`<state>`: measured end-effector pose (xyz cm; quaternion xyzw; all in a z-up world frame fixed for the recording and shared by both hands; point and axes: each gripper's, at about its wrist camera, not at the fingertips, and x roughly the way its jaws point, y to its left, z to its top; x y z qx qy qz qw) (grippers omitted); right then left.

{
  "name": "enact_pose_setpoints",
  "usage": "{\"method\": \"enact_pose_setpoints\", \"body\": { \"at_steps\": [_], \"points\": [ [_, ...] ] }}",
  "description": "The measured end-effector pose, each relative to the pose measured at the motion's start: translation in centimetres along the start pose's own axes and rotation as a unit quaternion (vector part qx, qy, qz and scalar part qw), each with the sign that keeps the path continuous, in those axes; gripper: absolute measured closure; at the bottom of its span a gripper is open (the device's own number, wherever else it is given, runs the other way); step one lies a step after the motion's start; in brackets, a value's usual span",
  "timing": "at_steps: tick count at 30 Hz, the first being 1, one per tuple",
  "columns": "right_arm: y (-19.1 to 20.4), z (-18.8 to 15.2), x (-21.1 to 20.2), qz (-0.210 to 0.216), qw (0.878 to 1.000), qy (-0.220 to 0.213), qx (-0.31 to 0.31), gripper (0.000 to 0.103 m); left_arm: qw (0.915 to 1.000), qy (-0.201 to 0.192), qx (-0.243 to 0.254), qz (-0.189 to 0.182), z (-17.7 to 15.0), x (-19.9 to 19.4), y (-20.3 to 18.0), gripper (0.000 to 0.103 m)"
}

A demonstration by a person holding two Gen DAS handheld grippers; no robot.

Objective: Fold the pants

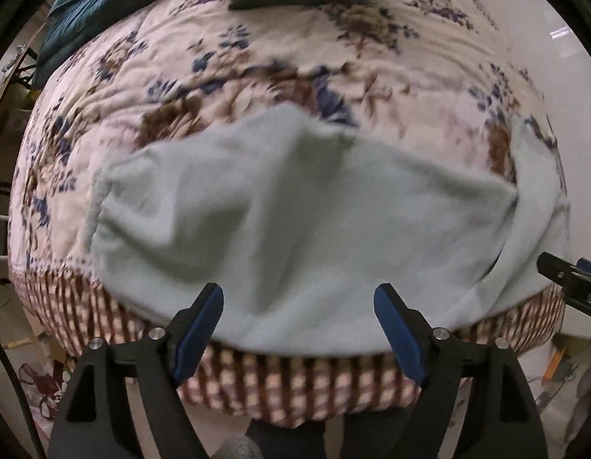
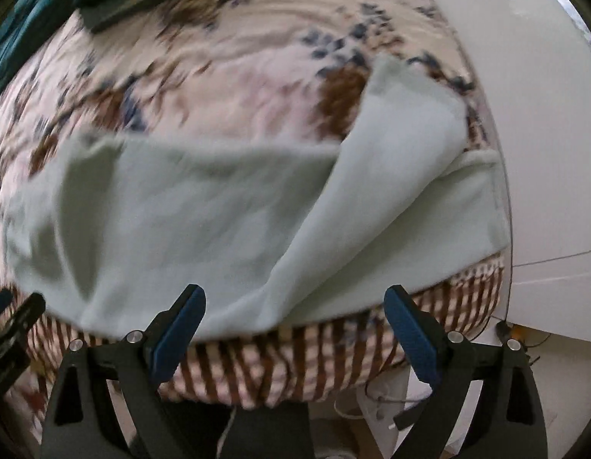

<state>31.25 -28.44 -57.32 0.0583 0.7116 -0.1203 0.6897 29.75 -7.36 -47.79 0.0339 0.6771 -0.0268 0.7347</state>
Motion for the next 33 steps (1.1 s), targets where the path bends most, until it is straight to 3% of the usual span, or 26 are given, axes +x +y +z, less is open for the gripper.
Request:
{"method": "enact_pose_setpoints", "body": {
  "at_steps": [5, 11, 13, 14, 15, 16, 17, 21, 24, 29, 33],
  "points": [
    [-4.4, 5.2, 3.8, -0.015, 0.998, 0.000, 0.059, 0.007, 0.9999, -0.014, 0.009, -0.004, 3.7, 1.9, -4.1, 0.023],
    [-8.5, 11.4, 10.6, -0.019, 0.990, 0.027, 0.135, 0.010, 0.9995, -0.007, 0.027, -0.011, 5.9, 5.8, -8.3, 0.023],
    [-9.1, 12.9, 12.4, -0.038, 0.989, 0.028, 0.141, 0.020, 0.9993, -0.007, 0.035, -0.009, 6.0, 6.9, -9.1, 0.023],
    [-9.3, 13.2, 13.0, -0.049, 0.988, 0.028, 0.141, 0.038, 0.9992, -0.005, 0.038, -0.007, 6.1, 7.5, -9.5, 0.023],
    [-9.8, 13.4, 13.4, -0.056, 0.988, 0.021, 0.145, 0.072, 0.9991, -0.003, 0.041, -0.008, 6.1, 8.1, -9.7, 0.023],
    [-10.2, 13.3, 13.5, -0.048, 0.987, 0.013, 0.155, 0.087, 0.9991, -0.001, 0.042, -0.008, 6.0, 8.5, -9.9, 0.023],
    [-10.7, 13.1, 13.3, -0.036, 0.985, 0.005, 0.170, 0.093, 0.9990, 0.000, 0.043, -0.007, 5.9, 8.8, -10.1, 0.023],
    [-13.6, 10.5, 11.0, -0.002, 0.973, -0.039, 0.226, 0.094, 0.9986, 0.003, 0.053, -0.004, 5.4, 9.5, -10.4, 0.023],
    [-17.1, 6.4, 9.4, 0.025, 0.952, -0.060, 0.298, 0.094, 0.9984, 0.006, 0.056, -0.005, 4.8, 9.4, -10.4, 0.023],
    [-24.1, -1.8, 11.9, 0.079, 0.891, -0.030, 0.447, 0.094, 0.9982, 0.010, 0.058, -0.005, 4.1, 9.2, -10.2, 0.023],
    [-27.2, -5.3, 15.9, 0.155, 0.846, 0.002, 0.511, 0.092, 0.9980, 0.017, 0.061, 0.000, 3.7, 9.7, -10.3, 0.023]
  ]
}}
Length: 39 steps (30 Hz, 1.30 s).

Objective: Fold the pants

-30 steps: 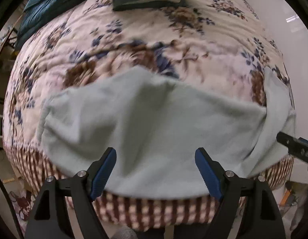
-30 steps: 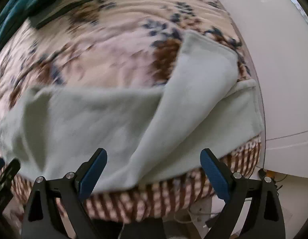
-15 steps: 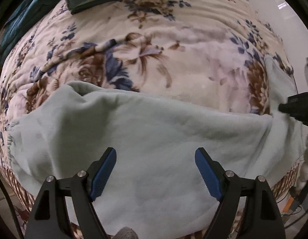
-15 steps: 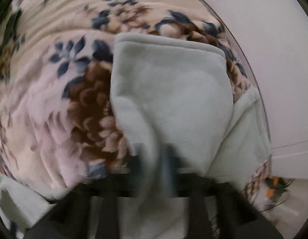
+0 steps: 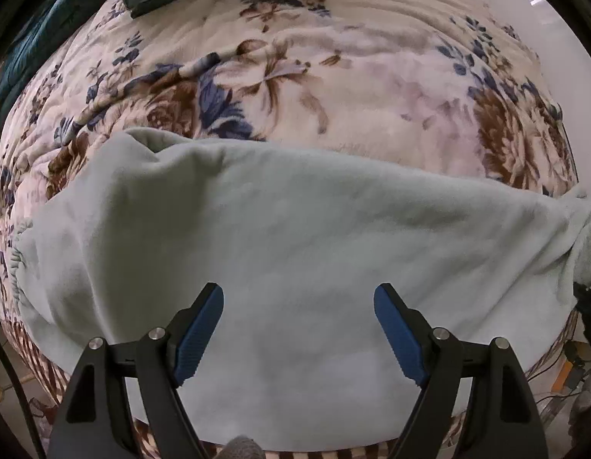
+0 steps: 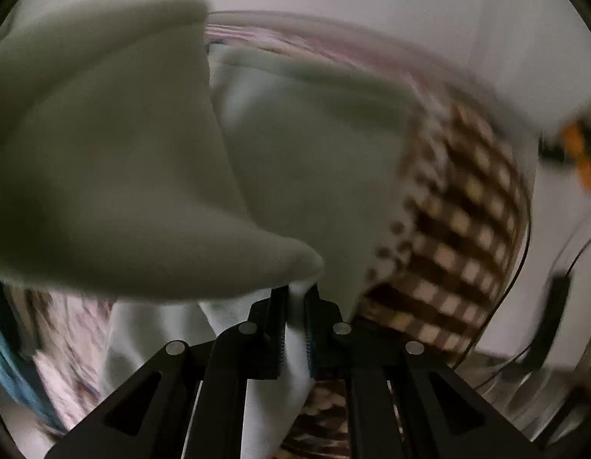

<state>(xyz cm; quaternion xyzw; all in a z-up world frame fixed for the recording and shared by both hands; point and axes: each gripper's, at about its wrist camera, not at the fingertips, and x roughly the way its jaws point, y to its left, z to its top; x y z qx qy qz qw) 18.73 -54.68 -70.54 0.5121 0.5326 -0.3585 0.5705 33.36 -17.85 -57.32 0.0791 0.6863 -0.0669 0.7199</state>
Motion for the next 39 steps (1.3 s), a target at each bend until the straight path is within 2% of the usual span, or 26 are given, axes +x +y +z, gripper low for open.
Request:
{"method": "enact_pose_setpoints", "body": {
  "at_steps": [4, 6, 7, 9, 10, 13, 15, 16, 17, 18, 20, 22, 23, 24, 25, 27, 28, 30, 31, 32, 34, 36, 38, 39],
  "points": [
    [-1.6, 1.5, -0.3, 0.034, 0.999, -0.004, 0.018, 0.084, 1.0000, 0.008, -0.003, -0.004, -0.2, 0.5, 0.0, 0.023],
    [-2.4, 2.1, -1.2, 0.041, 0.999, -0.018, 0.030, 0.068, 0.9999, 0.011, -0.004, -0.003, -0.3, 0.7, 0.0, 0.023],
    [-3.0, 2.5, -1.9, 0.048, 0.998, -0.033, 0.037, 0.065, 0.9999, 0.012, -0.006, -0.004, -0.3, 0.8, 0.0, 0.023],
    [-3.7, 3.1, -3.1, 0.046, 0.996, -0.058, 0.054, 0.042, 0.9999, 0.014, -0.007, -0.001, -0.4, 1.0, 0.0, 0.023],
    [-4.3, 3.7, -3.3, 0.052, 0.994, -0.068, 0.065, 0.038, 0.9999, 0.014, -0.008, -0.001, -0.4, 1.1, 0.0, 0.023],
    [-5.5, 4.9, -2.6, 0.088, 0.990, -0.053, 0.092, 0.037, 0.9999, 0.013, -0.010, -0.001, -0.6, 1.2, 0.0, 0.023],
    [-4.8, 6.2, -0.7, 0.084, 0.993, -0.020, 0.081, 0.037, 0.9998, 0.015, -0.013, -0.003, -0.5, 1.5, 0.3, 0.023],
    [-4.0, 6.4, -0.2, 0.079, 0.995, -0.019, 0.065, 0.041, 0.9998, 0.014, -0.013, -0.001, -0.5, 1.6, 0.4, 0.023],
    [-2.8, 6.3, 0.1, 0.070, 0.997, -0.019, 0.037, 0.071, 0.9998, 0.012, -0.013, -0.001, -0.6, 1.6, 0.5, 0.023],
    [-1.3, 6.1, -0.1, 0.052, 0.998, -0.024, 0.002, 0.093, 0.9999, 0.009, -0.013, 0.000, -0.7, 1.6, 0.7, 0.023],
    [1.7, 5.1, -2.2, 0.038, 0.994, -0.065, -0.081, 0.094, 0.9999, 0.003, -0.015, 0.001, -1.0, 1.5, 1.3, 0.023],
    [2.9, 4.8, -4.0, 0.006, 0.986, -0.111, -0.124, 0.094, 0.9996, -0.011, -0.026, 0.001, -1.1, 0.7, 2.3, 0.023],
    [2.7, 5.1, -3.8, -0.007, 0.986, -0.113, -0.120, 0.094, 0.9993, -0.020, -0.033, 0.004, -1.4, 0.0, 2.8, 0.023],
    [2.0, 5.9, -2.7, -0.017, 0.990, -0.094, -0.103, 0.094, 0.9986, -0.031, -0.042, 0.007, -1.4, -0.5, 3.5, 0.023],
    [1.1, 6.9, -0.6, -0.032, 0.995, -0.045, -0.080, 0.094, 0.9974, -0.047, -0.054, 0.011, -1.6, -1.2, 4.5, 0.023],
    [-0.1, 7.5, 1.9, -0.044, 0.997, 0.028, -0.052, 0.087, 0.9945, -0.073, -0.071, 0.024, -1.7, -2.4, 6.4, 0.023],
    [-0.1, 7.5, 1.9, -0.043, 0.997, 0.041, -0.046, 0.081, 0.9923, -0.087, -0.083, 0.029, -1.7, -3.2, 7.6, 0.023],
    [0.6, 6.2, -0.7, -0.033, 0.998, 0.022, -0.054, 0.035, 0.9879, -0.104, -0.111, 0.029, -1.5, -4.5, 10.4, 0.023],
    [1.3, 5.2, -2.4, -0.029, 0.998, 0.002, -0.063, 0.025, 0.9852, -0.109, -0.129, 0.026, -1.5, -5.3, 12.5, 0.023],
    [2.2, 3.5, -4.4, -0.025, 0.997, -0.019, -0.075, 0.020, 0.9830, -0.111, -0.145, 0.024, -1.6, -5.9, 14.3, 0.023],
    [4.3, 0.4, -6.7, -0.025, 0.994, -0.040, -0.102, 0.020, 0.9775, -0.113, -0.177, 0.021, -1.9, -7.0, 18.5, 0.023],
    [7.7, -4.2, -7.8, -0.033, 0.988, -0.051, -0.143, 0.020, 0.9730, -0.112, -0.199, 0.031, -2.2, -7.7, 23.0, 0.023],
    [11.2, -8.6, -7.1, -0.030, 0.981, -0.034, -0.189, 0.020, 0.9715, -0.093, -0.214, 0.043, -1.9, -7.4, 28.4, 0.023],
    [13.6, -11.1, -5.9, -0.015, 0.977, -0.011, -0.211, 0.020, 0.9723, -0.081, -0.215, 0.043, -1.8, -6.9, 30.4, 0.023]
  ]
}}
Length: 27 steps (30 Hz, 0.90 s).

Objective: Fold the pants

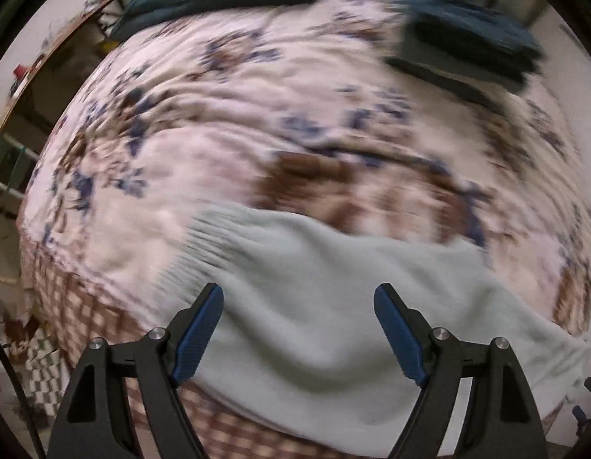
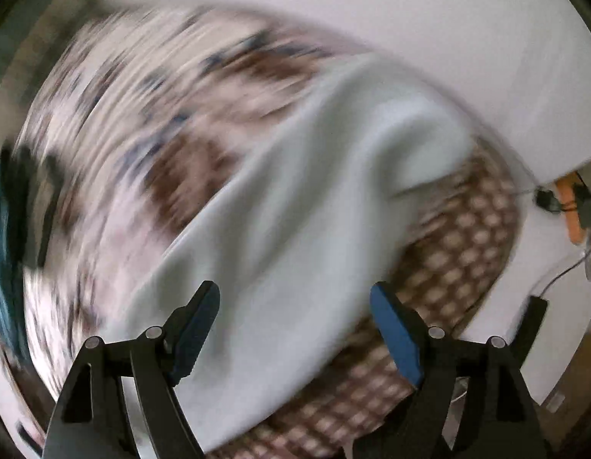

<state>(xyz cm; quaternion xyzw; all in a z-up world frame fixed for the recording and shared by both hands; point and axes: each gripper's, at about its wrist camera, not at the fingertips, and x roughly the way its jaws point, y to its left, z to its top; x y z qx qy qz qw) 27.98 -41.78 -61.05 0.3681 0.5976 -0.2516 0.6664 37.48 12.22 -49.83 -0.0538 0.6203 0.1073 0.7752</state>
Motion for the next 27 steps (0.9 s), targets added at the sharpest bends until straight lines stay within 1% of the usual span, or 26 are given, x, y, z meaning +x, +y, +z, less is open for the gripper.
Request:
{"method": "enact_pose_setpoints", "body": {
  "at_steps": [1, 2, 5, 6, 8, 9, 10, 11, 12, 13, 16, 17, 18, 19, 20, 21, 23, 25, 27],
  "points": [
    [2.8, -1.1, 1.1, 0.015, 1.000, 0.017, -0.017, 0.020, 0.9999, 0.016, 0.002, 0.003, 1.0, 1.0, 1.9, 0.023],
    [6.6, -2.7, 2.9, 0.029, 0.998, 0.044, -0.040, 0.020, 0.9996, 0.028, 0.006, 0.003, 1.7, 1.9, 3.3, 0.023],
    [14.9, -6.7, 6.6, 0.064, 0.988, 0.105, -0.097, 0.020, 0.9956, 0.085, 0.037, -0.016, 3.6, 5.8, 6.3, 0.024],
    [17.6, -8.4, 7.5, 0.068, 0.984, 0.114, -0.118, 0.020, 0.9924, 0.107, 0.052, -0.032, 3.8, 6.9, 6.3, 0.025],
    [21.6, -11.8, 9.1, 0.074, 0.978, 0.129, -0.149, 0.020, 0.9817, 0.158, 0.087, -0.063, 3.9, 10.1, 5.9, 0.025],
    [22.8, -12.8, 9.7, 0.072, 0.976, 0.134, -0.158, 0.020, 0.9770, 0.173, 0.100, -0.074, 3.8, 11.2, 5.5, 0.025],
    [23.8, -13.5, 10.3, 0.070, 0.974, 0.138, -0.166, 0.020, 0.9738, 0.179, 0.111, -0.085, 3.5, 12.1, 5.1, 0.040],
    [24.8, -14.3, 10.8, 0.067, 0.972, 0.140, -0.175, 0.020, 0.9732, 0.177, 0.120, -0.086, 3.2, 12.6, 4.7, 0.048],
    [25.7, -15.1, 11.3, 0.058, 0.971, 0.141, -0.184, 0.020, 0.9726, 0.174, 0.127, -0.087, 3.0, 12.9, 4.5, 0.066],
    [26.0, -15.9, 11.5, 0.051, 0.970, 0.142, -0.189, 0.020, 0.9735, 0.168, 0.122, -0.096, 2.8, 12.6, 4.6, 0.069],
    [26.4, -16.4, 12.6, 0.039, 0.970, 0.148, -0.187, 0.020, 0.9848, 0.118, 0.092, -0.089, 2.5, 9.7, 6.7, 0.071],
    [26.6, -16.4, 12.8, 0.035, 0.971, 0.149, -0.185, 0.020, 0.9876, 0.106, 0.080, -0.084, 2.5, 9.2, 7.9, 0.071],
    [26.7, -16.2, 13.1, 0.031, 0.971, 0.151, -0.183, 0.020, 0.9884, 0.108, 0.072, -0.079, 2.3, 9.4, 9.1, 0.070],
    [26.7, -16.0, 13.3, 0.027, 0.971, 0.152, -0.181, 0.020, 0.9875, 0.130, 0.041, -0.081, 1.9, 10.9, 11.0, 0.070],
    [26.7, -15.7, 13.6, 0.023, 0.971, 0.154, -0.179, 0.020, 0.9834, 0.154, 0.015, -0.095, 1.4, 12.1, 12.2, 0.070],
    [26.6, -15.7, 13.6, 0.020, 0.971, 0.156, -0.179, 0.020, 0.9808, 0.165, 0.010, -0.104, 1.0, 12.6, 12.6, 0.070],
    [27.1, -15.1, 14.0, 0.014, 0.970, 0.162, -0.182, 0.020, 0.9808, 0.154, 0.020, -0.118, 0.7, 12.1, 12.3, 0.067],
    [27.3, -14.6, 13.6, 0.022, 0.969, 0.164, -0.185, 0.020, 0.9788, 0.157, 0.035, -0.127, 0.7, 11.5, 11.9, 0.063],
    [27.6, -13.8, 13.0, 0.027, 0.968, 0.160, -0.190, 0.020, 0.9773, 0.154, 0.030, -0.143, 0.9, 10.6, 12.3, 0.061]
  ]
}}
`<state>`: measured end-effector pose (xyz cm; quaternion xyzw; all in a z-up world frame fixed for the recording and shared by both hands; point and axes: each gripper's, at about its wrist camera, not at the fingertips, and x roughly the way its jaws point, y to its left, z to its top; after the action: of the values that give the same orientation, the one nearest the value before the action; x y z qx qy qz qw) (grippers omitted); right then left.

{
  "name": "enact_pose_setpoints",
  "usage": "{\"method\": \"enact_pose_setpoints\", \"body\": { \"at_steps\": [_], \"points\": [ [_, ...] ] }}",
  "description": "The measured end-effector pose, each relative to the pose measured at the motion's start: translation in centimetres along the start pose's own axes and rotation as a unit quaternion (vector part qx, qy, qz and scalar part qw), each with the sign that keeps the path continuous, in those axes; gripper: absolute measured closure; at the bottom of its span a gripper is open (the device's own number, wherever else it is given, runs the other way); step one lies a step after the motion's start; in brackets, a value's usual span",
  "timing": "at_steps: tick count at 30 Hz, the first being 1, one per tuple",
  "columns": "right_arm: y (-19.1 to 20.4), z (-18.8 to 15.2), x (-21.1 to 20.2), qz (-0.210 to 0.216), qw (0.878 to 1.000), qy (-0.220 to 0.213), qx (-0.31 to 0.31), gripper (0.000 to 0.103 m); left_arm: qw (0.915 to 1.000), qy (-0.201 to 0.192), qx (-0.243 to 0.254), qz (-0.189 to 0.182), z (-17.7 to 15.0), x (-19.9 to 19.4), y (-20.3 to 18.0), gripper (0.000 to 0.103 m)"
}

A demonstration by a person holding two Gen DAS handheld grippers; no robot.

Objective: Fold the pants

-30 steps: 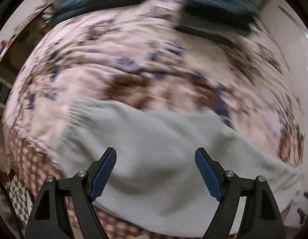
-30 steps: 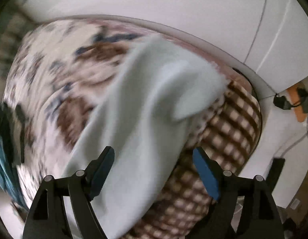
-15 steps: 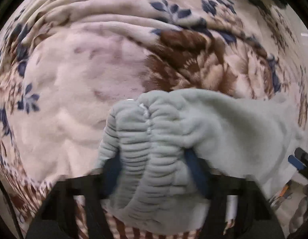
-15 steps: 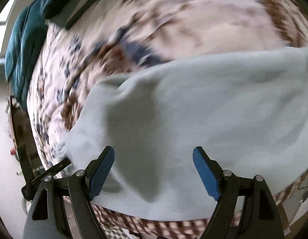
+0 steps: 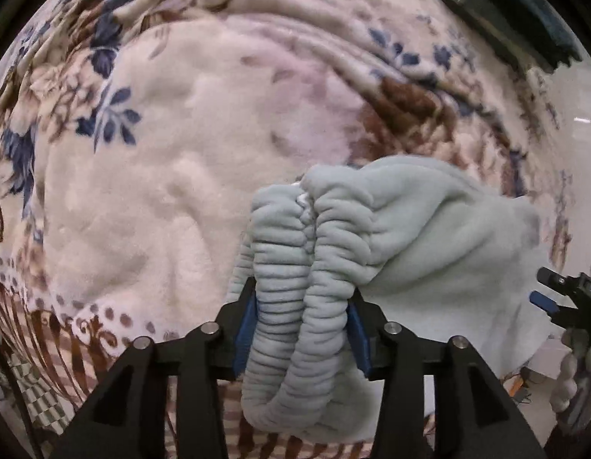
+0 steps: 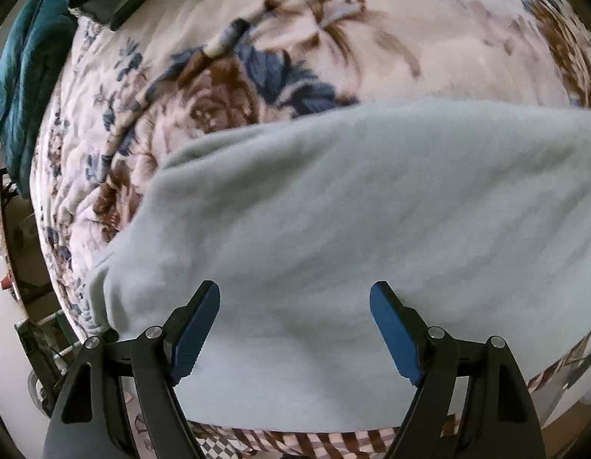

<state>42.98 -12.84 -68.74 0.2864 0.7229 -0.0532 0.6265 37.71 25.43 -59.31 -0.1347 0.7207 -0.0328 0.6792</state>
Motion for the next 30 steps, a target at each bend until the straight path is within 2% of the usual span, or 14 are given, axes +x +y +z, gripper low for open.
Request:
{"method": "enact_pose_setpoints", "body": {
  "at_steps": [4, 6, 9, 11, 12, 13, 16, 19, 20, 22, 24, 26, 27, 30],
  "points": [
    [0.5, 1.9, -1.8, 0.027, 1.000, -0.009, -0.011, 0.020, 0.9987, 0.001, -0.047, -0.020, 0.0, -1.0, 0.8, 0.060],
    [1.4, 3.4, -2.2, 0.041, 0.999, -0.008, -0.031, 0.020, 0.9976, -0.005, -0.069, -0.002, 0.2, -1.6, 0.5, 0.059],
    [3.6, 6.5, -1.0, 0.044, 0.996, 0.015, -0.079, 0.020, 0.9960, -0.025, -0.086, 0.005, 1.1, -2.5, 0.1, 0.057],
    [4.9, 8.2, 0.2, 0.042, 0.994, 0.039, -0.097, 0.020, 0.9941, -0.034, -0.103, 0.011, 1.8, -1.8, 1.9, 0.055],
    [5.6, 8.8, 1.0, 0.042, 0.992, 0.051, -0.107, 0.020, 0.9925, -0.034, -0.118, -0.002, 1.9, -1.5, 3.3, 0.054],
    [6.2, 9.3, 1.5, 0.044, 0.990, 0.061, -0.116, 0.020, 0.9892, -0.034, -0.140, -0.025, 1.6, -0.9, 5.1, 0.054],
    [7.9, 9.9, 2.9, 0.044, 0.985, 0.084, -0.144, 0.020, 0.9786, -0.039, -0.202, -0.016, 0.4, -1.5, 9.0, 0.057],
    [9.1, 9.7, 4.3, 0.050, 0.978, 0.104, -0.173, 0.020, 0.9656, -0.077, -0.248, -0.020, -1.0, -4.7, 10.1, 0.056],
    [9.5, 9.4, 5.0, 0.048, 0.975, 0.112, -0.184, 0.020, 0.9642, -0.084, -0.250, -0.027, -1.3, -5.6, 9.4, 0.056],
    [9.6, 9.1, 6.1, 0.051, 0.972, 0.123, -0.196, 0.021, 0.9680, -0.089, -0.231, -0.040, -1.6, -6.8, 6.5, 0.056],
    [9.4, 8.5, 7.0, 0.070, 0.966, 0.145, -0.204, 0.044, 0.9722, -0.087, -0.211, -0.051, -1.5, -7.2, 1.9, 0.055],
    [8.7, 7.7, 6.7, 0.081, 0.962, 0.146, -0.218, 0.051, 0.9749, -0.078, -0.198, -0.066, -0.7, -6.4, -2.4, 0.055],
    [8.3, 7.4, 6.4, 0.090, 0.960, 0.144, -0.224, 0.059, 0.9764, -0.069, -0.191, -0.074, -0.1, -5.6, -4.6, 0.055],
    [6.3, 6.5, 5.4, 0.123, 0.955, 0.134, -0.235, 0.076, 0.9784, -0.019, -0.174, -0.110, 1.6, -2.1, -10.9, 0.055]
  ]
}}
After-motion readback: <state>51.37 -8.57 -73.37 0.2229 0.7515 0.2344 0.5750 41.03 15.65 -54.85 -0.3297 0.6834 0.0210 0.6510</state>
